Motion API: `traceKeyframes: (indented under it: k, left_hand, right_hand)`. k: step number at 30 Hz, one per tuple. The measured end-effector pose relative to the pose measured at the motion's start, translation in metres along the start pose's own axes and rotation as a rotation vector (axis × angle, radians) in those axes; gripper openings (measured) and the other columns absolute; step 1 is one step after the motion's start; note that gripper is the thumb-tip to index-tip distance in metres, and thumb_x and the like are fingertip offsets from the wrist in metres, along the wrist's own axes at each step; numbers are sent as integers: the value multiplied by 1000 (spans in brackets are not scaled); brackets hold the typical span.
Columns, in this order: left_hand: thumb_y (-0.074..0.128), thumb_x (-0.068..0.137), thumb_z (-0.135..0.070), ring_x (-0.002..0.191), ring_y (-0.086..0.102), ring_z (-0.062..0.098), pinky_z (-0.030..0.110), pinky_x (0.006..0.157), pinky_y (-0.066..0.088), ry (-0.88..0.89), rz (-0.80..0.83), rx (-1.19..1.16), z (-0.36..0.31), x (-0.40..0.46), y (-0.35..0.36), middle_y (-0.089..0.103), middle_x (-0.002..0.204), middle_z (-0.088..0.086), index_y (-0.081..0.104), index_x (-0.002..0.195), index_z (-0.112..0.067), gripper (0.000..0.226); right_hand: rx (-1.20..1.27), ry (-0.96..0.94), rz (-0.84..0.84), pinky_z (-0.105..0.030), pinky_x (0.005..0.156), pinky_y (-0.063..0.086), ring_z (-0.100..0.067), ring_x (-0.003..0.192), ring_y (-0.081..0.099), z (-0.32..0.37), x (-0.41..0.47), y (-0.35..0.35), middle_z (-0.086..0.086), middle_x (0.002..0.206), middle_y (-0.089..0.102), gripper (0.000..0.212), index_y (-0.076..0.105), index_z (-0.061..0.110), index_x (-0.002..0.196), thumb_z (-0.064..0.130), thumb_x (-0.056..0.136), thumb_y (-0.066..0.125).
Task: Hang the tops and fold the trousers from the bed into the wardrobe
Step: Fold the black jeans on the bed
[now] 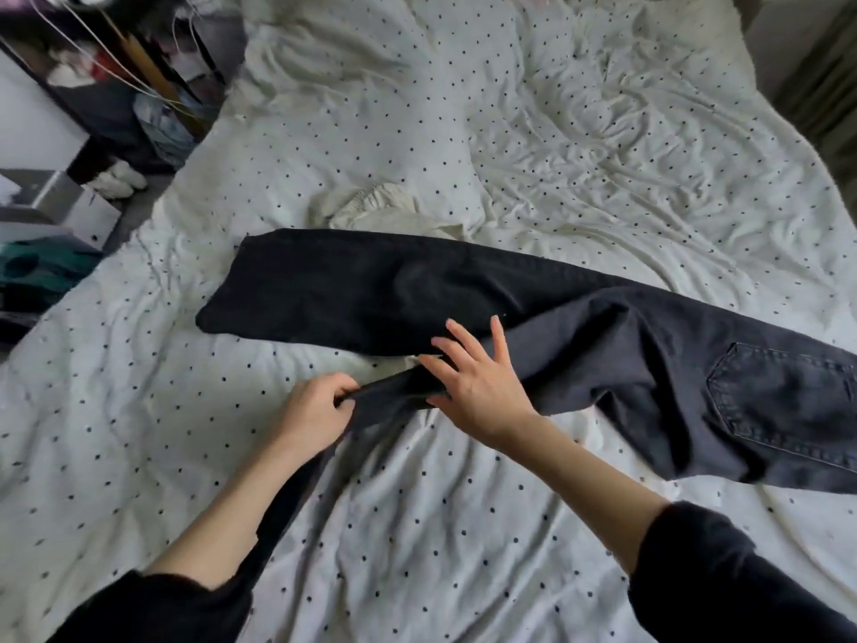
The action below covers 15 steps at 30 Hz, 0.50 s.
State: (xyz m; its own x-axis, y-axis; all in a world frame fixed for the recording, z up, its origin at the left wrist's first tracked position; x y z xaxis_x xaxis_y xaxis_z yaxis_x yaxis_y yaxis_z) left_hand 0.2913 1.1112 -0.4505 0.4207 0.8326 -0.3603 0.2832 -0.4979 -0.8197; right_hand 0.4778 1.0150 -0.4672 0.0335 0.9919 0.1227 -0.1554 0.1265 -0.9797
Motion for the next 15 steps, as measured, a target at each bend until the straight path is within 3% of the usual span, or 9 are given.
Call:
traceKeyframes:
  k: [3, 5, 7, 9, 11, 15]
  left_hand:
    - [56, 88, -12, 91, 62, 20, 34, 82, 50, 117, 55, 21, 14, 22, -33, 67, 91, -1, 67, 101, -16, 18]
    - [54, 88, -13, 95, 60, 22, 35, 82, 49, 149, 84, 91, 22, 31, -37, 67, 98, 1, 66, 104, -17, 20]
    - [51, 87, -11, 99, 59, 27, 37, 77, 48, 127, 94, 191, 46, 33, -41, 64, 103, 6, 62, 103, -13, 19]
    - [49, 89, -9, 99, 58, 30, 35, 71, 45, 55, 99, 261, 72, 30, -41, 62, 107, 9, 58, 108, -11, 21]
    - [50, 93, -15, 104, 58, 29, 33, 75, 43, -13, 96, 301, 95, 25, -47, 61, 114, 9, 54, 118, -12, 26]
    - [57, 92, -30, 98, 59, 27, 31, 75, 44, -64, 96, 303, 141, 30, -79, 64, 106, 6, 58, 111, -14, 26]
  right_hand:
    - [99, 15, -26, -50, 78, 52, -22, 68, 67, 35, 41, 4, 0, 68, 63, 37, 70, 15, 81, 23, 51, 90]
    - [177, 26, 10, -35, 62, 52, -24, 55, 62, 47, 56, 2, -1, 61, 60, 25, 67, 13, 73, 15, 56, 85]
    - [213, 63, 49, -33, 61, 46, -30, 62, 63, 56, 69, 6, -7, 70, 63, 11, 67, 9, 78, 14, 71, 73]
    - [200, 126, 72, -36, 68, 44, -32, 73, 63, 57, 74, 7, -9, 81, 66, 14, 69, 7, 88, 17, 83, 61]
    - [200, 172, 24, -36, 65, 43, -32, 70, 64, 54, 73, 11, -8, 77, 65, 18, 69, 8, 84, 20, 80, 56]
    - [192, 231, 49, -36, 73, 39, -30, 83, 62, 57, 87, 16, -8, 87, 65, 16, 68, 9, 93, 18, 88, 56]
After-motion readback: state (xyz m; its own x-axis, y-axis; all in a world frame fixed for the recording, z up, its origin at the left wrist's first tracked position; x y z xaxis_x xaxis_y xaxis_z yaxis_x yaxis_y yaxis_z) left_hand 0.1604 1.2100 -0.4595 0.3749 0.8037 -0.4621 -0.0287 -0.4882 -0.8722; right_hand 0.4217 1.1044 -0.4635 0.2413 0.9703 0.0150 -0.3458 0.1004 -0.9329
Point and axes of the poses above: each hand's wrist, its own x-axis towards the middle knuckle, its own y-axis out of the palm, z = x × y, the point moved 1 cm from there along x, towards the middle knuckle
